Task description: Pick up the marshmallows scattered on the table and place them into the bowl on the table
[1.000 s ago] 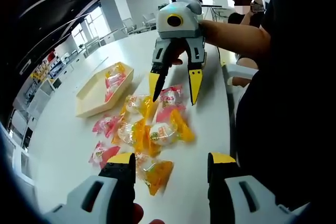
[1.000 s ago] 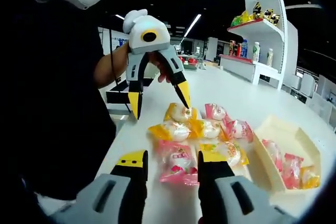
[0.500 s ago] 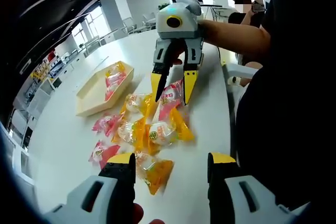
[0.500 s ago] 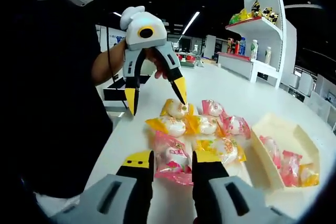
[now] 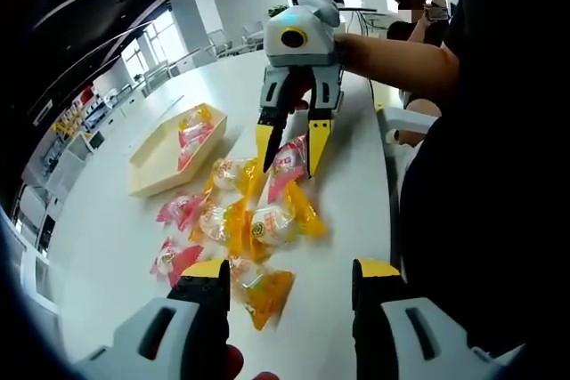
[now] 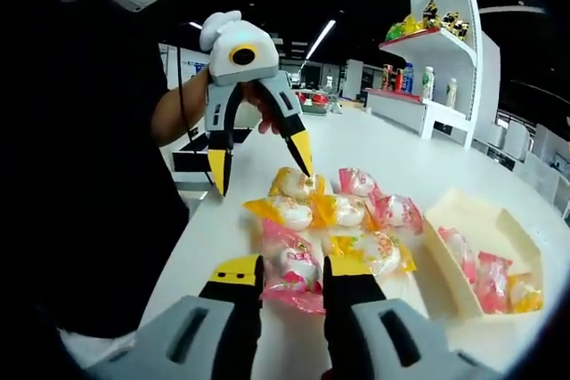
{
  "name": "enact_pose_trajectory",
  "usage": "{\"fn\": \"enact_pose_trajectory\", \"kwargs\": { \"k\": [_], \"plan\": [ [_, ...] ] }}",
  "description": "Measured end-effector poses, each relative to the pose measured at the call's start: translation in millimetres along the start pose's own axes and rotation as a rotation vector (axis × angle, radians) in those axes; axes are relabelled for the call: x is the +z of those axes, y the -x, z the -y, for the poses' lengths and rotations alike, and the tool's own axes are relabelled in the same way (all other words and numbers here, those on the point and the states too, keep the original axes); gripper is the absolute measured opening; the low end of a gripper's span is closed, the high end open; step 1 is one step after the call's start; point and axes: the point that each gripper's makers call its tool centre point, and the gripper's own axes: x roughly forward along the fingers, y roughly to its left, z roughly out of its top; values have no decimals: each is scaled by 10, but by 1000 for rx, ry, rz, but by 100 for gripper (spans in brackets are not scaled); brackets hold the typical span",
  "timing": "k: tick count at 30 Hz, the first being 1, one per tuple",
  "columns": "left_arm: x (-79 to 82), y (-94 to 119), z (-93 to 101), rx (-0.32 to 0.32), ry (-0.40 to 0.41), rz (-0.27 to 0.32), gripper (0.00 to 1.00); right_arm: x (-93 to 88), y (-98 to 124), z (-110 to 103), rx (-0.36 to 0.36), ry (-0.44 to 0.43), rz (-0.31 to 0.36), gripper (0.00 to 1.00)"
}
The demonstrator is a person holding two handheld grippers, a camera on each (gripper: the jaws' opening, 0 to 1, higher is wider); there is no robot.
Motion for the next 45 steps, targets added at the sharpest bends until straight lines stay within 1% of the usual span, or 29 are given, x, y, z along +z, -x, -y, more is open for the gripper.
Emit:
{"fn": "enact_pose_trajectory", "kwargs": {
  "k": [3,10,13,17,22,27,38,45],
  "plan": [
    [0,-3,2,-2,0,0,55,-4,-7,44,-14,-15,3,26],
    [-11,3,-2,-1,-1,-3,55,-10,-11,49,-14,-24,3,23],
    [-16,-2,0,-2,1,-4,55,-6,-22,49,-20,-38,-9,23],
    [-47,-26,0,0,-8,-23,55,-18,-25,48,-19,-34,-14,22],
    [-22,-9,-1,-4,-6,-12,55,-20,-26,57,-26,-31,-23,21],
    [-23,-20,-8,-3,-10,-14,55,-22,-27,54,-29,-19,-31,21],
    [13,-25,16,-10,-15,-7,55,-27,-12,60,-36,-39,-9,20],
    [-15,-43,17,-11,-18,-13,55,-27,-12,63,-41,-36,-10,20]
  ]
}}
